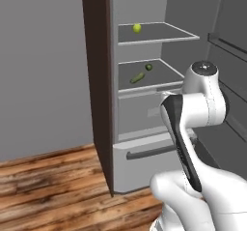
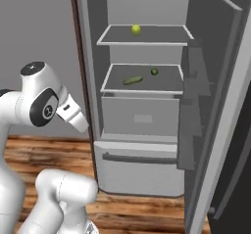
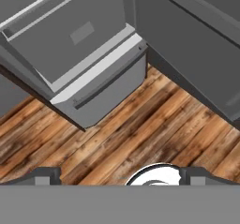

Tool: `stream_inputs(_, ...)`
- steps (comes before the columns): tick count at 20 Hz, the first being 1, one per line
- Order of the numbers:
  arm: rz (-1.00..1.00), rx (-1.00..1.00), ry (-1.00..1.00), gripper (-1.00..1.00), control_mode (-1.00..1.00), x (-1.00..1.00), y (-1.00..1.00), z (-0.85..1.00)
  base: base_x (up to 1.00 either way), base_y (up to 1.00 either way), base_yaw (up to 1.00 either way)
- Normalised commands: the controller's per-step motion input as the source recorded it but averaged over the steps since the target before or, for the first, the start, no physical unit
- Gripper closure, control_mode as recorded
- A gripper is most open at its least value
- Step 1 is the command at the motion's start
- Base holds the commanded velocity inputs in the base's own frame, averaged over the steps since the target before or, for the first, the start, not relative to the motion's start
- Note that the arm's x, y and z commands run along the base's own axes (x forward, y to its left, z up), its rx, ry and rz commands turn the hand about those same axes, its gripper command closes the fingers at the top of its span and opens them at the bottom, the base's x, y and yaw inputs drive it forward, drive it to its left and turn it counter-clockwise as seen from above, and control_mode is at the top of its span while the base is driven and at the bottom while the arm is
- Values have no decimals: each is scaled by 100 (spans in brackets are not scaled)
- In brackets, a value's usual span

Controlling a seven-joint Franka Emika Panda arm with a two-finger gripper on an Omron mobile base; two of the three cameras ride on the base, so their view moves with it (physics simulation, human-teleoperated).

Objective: Place the cucumber in the correct fridge rack based on whether it is a fruit or vegetable. Finally, close the fridge door.

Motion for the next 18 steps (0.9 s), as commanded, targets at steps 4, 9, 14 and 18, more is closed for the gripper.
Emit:
stream_inputs(4,0,0,0,-100,100,0,0,0,-64,0,0)
stream_inputs(9,0,0,0,-100,100,0,0,0,-54,0,0)
stream_inputs(14,0,0,0,-100,100,0,0,0,-30,0,0)
stream_inputs(18,0,0,0,-100,-100,0,0,0,-8,0,0)
